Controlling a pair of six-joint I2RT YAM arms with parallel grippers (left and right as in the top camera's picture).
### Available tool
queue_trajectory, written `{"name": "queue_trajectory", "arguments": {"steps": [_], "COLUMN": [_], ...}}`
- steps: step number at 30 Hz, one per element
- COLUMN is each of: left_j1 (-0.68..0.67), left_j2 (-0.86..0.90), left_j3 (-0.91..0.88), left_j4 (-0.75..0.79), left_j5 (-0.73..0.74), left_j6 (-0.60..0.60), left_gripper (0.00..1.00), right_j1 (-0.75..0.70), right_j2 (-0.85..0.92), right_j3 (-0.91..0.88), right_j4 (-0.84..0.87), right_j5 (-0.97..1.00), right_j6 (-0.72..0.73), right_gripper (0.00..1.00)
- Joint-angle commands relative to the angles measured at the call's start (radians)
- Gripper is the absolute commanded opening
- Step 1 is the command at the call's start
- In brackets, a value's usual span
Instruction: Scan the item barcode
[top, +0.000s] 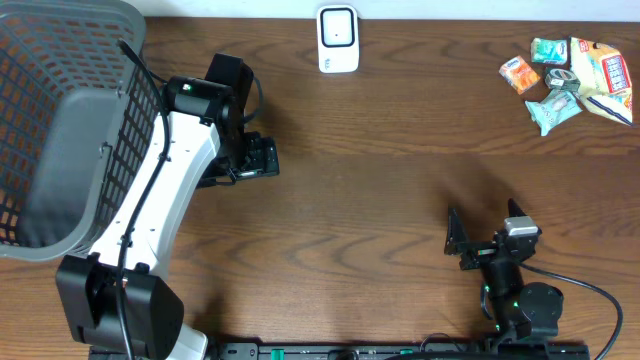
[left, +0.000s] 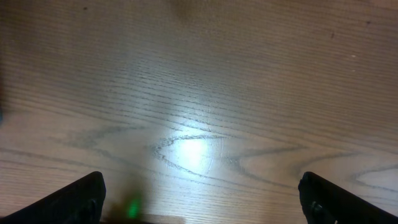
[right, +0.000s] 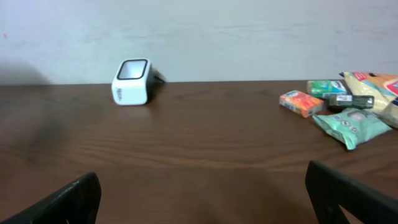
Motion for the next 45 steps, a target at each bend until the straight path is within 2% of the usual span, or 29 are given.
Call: {"name": "queue_trajectory", "arguments": {"steps": [1, 15, 24, 32, 45], "left_j1": [0.000, 0.000, 0.000, 0.000, 0.000], "left_j2": [0.004, 0.004, 0.004, 0.004, 0.004], "left_j3": [0.011, 0.011, 0.011, 0.011, 0.011], "left_j4": [-0.006, -0.006, -0.006, -0.006, -0.006], "left_j5": [-0.002, -0.002, -0.002, -0.002, -0.002], "left_j6": [0.006, 0.006, 0.006, 0.006, 0.006], "left_gripper": [0.98, 0.98, 0.98, 0.98, 0.98], "right_j1": [-0.029, -0.032, 0.019, 0.038, 0.039], "right_j2": [-0.009, -0.009, -0.010, -0.010, -0.010], "right_j3": [-0.003, -0.003, -0.002, -0.002, -0.002], "right_j4": [-0.004, -0.011, -0.019, -0.019, -0.020], "right_j5": [-0.006, 0.036, 0.111, 0.106, 0.103], "right_j6": [0.024, 0.023, 0.068, -0.002, -0.015], "right_gripper": [0.99, 0.99, 0.99, 0.99, 0.99]}}
